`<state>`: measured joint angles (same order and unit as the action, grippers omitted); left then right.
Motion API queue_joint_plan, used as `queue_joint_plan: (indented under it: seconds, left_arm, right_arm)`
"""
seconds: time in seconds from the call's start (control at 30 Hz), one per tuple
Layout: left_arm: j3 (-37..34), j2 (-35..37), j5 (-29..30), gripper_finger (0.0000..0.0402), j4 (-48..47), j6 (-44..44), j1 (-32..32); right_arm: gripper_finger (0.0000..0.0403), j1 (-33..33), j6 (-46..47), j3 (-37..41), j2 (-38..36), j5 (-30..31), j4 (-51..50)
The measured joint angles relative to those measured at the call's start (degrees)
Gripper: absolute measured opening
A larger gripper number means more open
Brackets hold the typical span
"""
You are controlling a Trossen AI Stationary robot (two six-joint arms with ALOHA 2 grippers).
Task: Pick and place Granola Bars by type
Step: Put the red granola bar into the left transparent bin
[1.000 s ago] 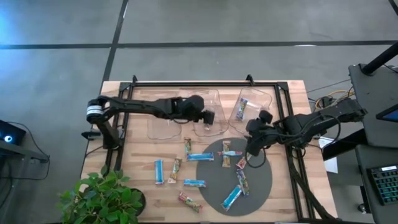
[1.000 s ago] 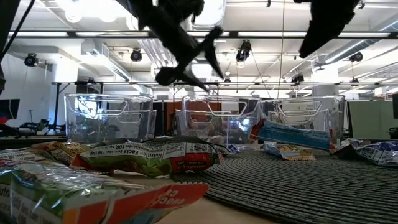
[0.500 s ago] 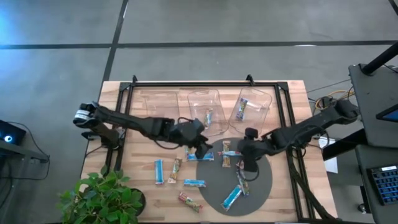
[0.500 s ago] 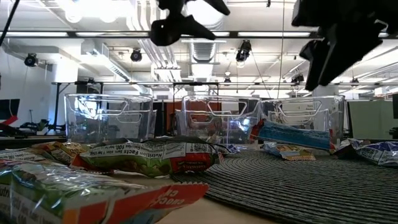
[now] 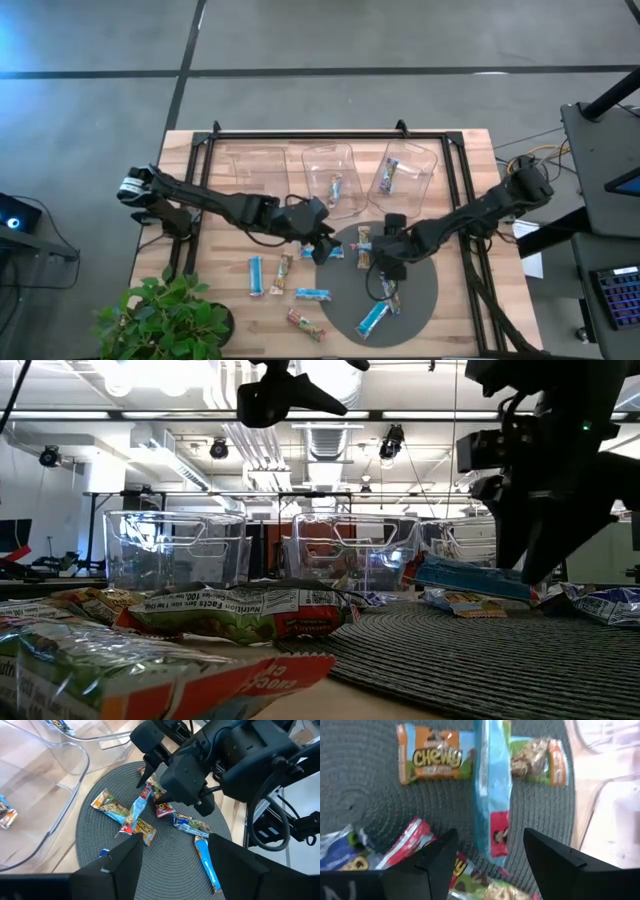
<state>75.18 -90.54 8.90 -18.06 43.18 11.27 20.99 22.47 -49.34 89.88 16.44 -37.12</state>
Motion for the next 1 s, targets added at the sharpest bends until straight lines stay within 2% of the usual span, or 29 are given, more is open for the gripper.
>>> queue_joint_plan:
  seconds: [0.17,0.7,0.8,1.0]
  left_arm:
    - [0.00,0.00,0.01,0.0209,0.00,0.02,0.00]
    - [-0.11,0.00,0.16,0.0209,0.00,1.96,0.04]
    - [-0.12,0.00,0.16,0.0209,0.00,2.85,0.04]
    - [-0.22,0.00,0.12,0.0209,0.00,3.95,0.04]
  right_arm:
    - [0.0219,-0.32,-0.11,0.13,-0.04,1.62,1.59]
    - [0.0214,-1.30,0.01,0.94,4.05,1.26,5.61]
    - [0.0187,-1.81,0.02,0.96,3.79,1.55,5.38]
    - [0.0093,-2.45,0.03,0.96,3.72,1.50,4.16]
